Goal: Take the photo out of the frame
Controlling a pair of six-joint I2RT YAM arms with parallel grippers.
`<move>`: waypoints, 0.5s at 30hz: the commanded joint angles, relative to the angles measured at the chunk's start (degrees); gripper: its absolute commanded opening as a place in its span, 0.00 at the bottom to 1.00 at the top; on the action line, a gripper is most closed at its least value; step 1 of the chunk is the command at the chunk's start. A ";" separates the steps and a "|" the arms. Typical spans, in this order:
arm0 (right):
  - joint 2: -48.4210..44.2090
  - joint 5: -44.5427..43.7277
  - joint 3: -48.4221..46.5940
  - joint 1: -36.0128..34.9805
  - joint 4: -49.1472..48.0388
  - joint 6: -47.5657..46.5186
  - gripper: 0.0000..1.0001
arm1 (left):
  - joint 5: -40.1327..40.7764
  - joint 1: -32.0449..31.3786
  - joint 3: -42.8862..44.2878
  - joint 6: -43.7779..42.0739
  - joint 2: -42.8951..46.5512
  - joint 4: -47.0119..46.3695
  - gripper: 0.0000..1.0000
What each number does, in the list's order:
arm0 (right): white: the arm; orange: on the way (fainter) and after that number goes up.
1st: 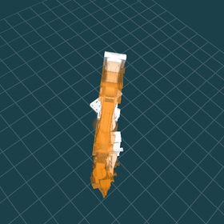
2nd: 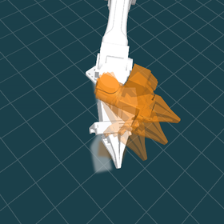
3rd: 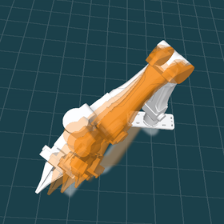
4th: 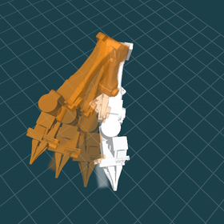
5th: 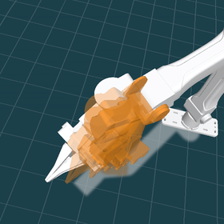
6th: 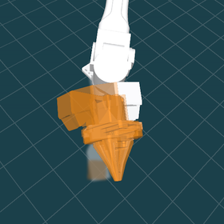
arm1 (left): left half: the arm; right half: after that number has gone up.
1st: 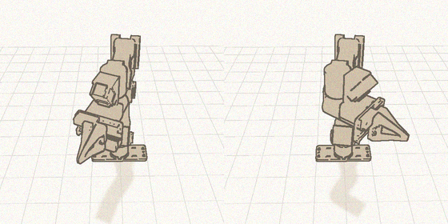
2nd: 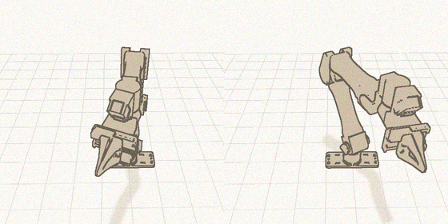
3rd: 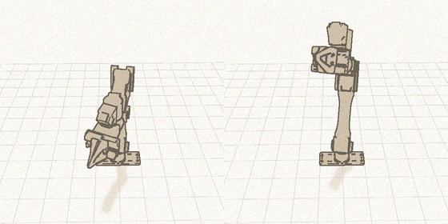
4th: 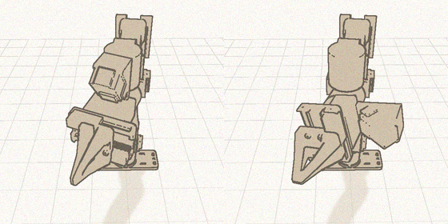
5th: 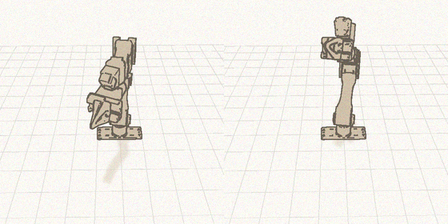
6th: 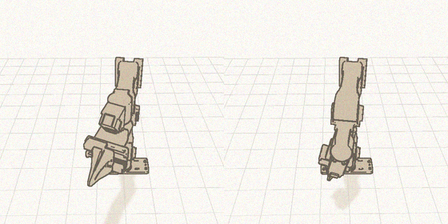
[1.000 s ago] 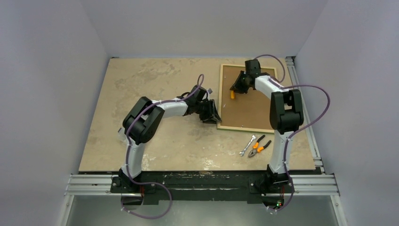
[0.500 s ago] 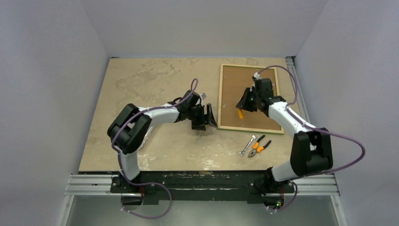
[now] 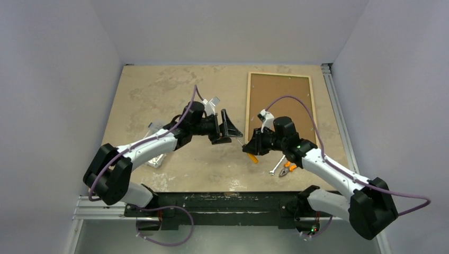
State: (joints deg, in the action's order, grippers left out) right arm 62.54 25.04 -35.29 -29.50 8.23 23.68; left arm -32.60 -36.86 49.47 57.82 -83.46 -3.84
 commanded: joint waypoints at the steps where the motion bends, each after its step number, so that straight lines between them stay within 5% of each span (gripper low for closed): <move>1: -2.06 1.68 3.18 -3.87 -11.40 3.16 0.00 | -2.41 0.48 -4.22 11.14 2.00 -3.66 0.83; 11: -3.60 -5.17 6.07 -10.46 -21.64 8.96 0.00 | 2.40 0.51 -5.75 17.58 3.35 -1.20 0.79; 15: -1.95 -6.45 5.42 -12.18 -22.24 8.43 0.00 | 0.22 0.47 -7.69 22.87 -0.81 -14.42 0.51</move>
State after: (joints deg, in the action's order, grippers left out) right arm 59.61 21.52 -28.86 -40.27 -9.56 31.57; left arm -31.20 -36.51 41.95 74.63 -82.11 -5.41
